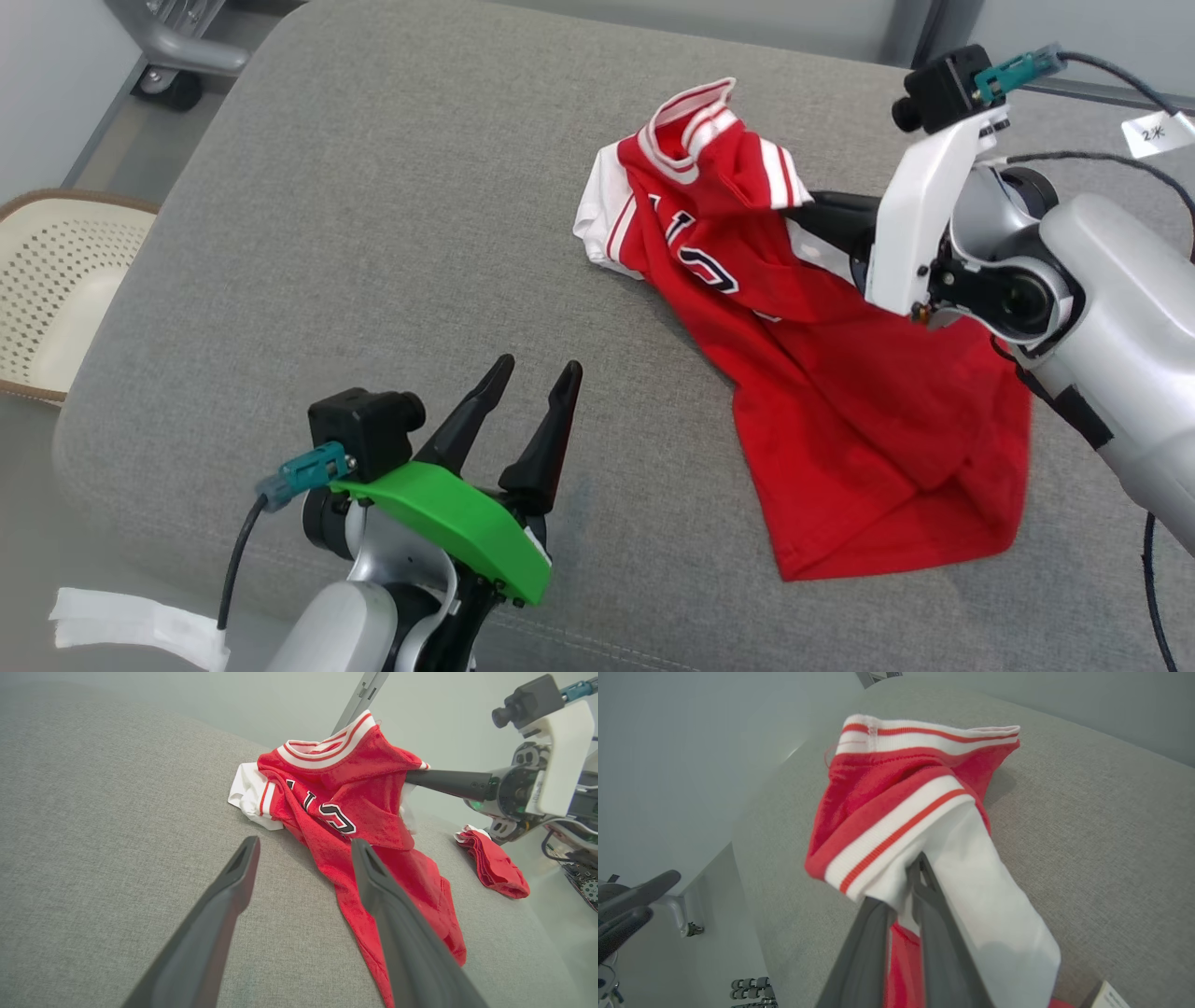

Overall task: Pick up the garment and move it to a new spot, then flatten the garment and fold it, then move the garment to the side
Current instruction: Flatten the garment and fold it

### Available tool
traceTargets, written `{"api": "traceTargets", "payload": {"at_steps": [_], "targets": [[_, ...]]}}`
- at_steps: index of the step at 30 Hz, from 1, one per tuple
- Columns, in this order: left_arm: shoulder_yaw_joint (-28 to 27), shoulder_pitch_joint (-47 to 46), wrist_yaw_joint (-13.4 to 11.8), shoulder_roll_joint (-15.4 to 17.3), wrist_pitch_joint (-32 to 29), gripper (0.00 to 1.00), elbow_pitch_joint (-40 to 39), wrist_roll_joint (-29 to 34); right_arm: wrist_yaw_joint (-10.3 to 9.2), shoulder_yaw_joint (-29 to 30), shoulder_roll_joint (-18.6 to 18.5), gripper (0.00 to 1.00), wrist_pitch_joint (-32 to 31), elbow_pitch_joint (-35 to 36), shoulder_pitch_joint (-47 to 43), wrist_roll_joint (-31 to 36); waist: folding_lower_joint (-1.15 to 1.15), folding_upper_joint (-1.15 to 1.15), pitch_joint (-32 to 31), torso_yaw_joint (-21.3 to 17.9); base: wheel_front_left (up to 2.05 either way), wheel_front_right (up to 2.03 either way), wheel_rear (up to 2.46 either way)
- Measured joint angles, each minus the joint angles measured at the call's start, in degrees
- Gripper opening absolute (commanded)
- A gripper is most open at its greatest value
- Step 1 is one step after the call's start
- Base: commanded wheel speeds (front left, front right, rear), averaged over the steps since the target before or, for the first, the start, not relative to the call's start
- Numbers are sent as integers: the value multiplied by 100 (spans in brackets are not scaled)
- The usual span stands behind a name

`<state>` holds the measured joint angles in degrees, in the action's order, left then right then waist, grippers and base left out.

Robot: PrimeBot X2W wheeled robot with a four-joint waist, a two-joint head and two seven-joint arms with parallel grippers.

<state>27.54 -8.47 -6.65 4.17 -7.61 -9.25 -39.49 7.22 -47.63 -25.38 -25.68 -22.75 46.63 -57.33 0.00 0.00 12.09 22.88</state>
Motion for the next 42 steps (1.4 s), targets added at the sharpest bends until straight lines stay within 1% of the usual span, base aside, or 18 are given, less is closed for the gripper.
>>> {"api": "traceTargets", "payload": {"at_steps": [3,7,9,13,14,15,20,21,23,25,28,29,32,35,37,39,42], "targets": [[42,21,0,-2,-36,100,-14,0,-1,396,118,0,-405,371,53,-833,0,0,-110,-123,0,0,0],[135,24,0,-5,-59,100,-24,0,-2,877,237,0,-998,575,109,-1704,0,0,-257,-229,0,0,0],[211,24,0,-13,-77,100,-29,-1,-104,985,292,0,-1243,706,107,-1989,0,0,-322,-248,0,0,0],[253,24,0,-32,-77,100,-47,-12,-468,1026,557,0,-1668,1176,108,-2414,0,0,-399,-197,0,0,0],[288,23,0,-51,-77,100,-45,-16,-645,1020,677,0,-1726,1413,113,-2429,0,0,-423,-140,0,0,0],[305,23,0,-54,-76,100,-46,-18,-780,1027,708,0,-1729,1523,125,-2430,0,0,-436,-107,0,0,0],[353,24,0,-82,-47,100,-45,-88,-1416,1158,843,0,-1720,1969,300,-2398,0,0,-504,81,0,0,0],[349,24,0,-83,-40,100,-45,-108,-1493,1157,886,0,-1705,2036,340,-2336,0,0,-520,121,0,0,0],[346,24,0,-83,-40,100,-44,-115,-1541,1170,981,0,-1570,2100,398,-2184,0,0,-557,200,0,0,0],[343,24,0,-83,-36,100,-44,-115,-1548,1266,1073,0,-1338,2067,438,-1967,0,0,-600,272,0,0,0],[331,25,-1,-83,-33,100,-44,-115,-1546,1516,1177,0,-971,1797,459,-1706,0,0,-675,367,0,0,0],[323,26,-1,-85,-33,100,-44,-115,-1538,1663,1238,0,-815,1593,455,-1631,0,0,-702,391,0,0,0],[244,37,-1,-85,-8,100,-63,-115,-1514,2278,1397,0,-312,465,348,-1397,0,0,-793,441,0,0,0],[238,53,-2,-88,10,100,-79,-116,-1515,2598,1441,0,-41,-170,83,-1166,0,0,-874,453,0,0,0],[238,91,-2,-88,9,100,-79,-116,-1515,2626,1506,0,1,-245,64,-1073,0,0,-917,451,0,0,0],[221,186,-7,-83,9,100,-81,-116,-1515,2575,1646,0,-4,-186,87,-1033,0,0,-960,431,0,0,0],[190,300,-19,-35,2,100,-78,-116,-1515,2519,1947,0,-143,27,107,-1038,0,0,-1010,355,0,0,0]]}}
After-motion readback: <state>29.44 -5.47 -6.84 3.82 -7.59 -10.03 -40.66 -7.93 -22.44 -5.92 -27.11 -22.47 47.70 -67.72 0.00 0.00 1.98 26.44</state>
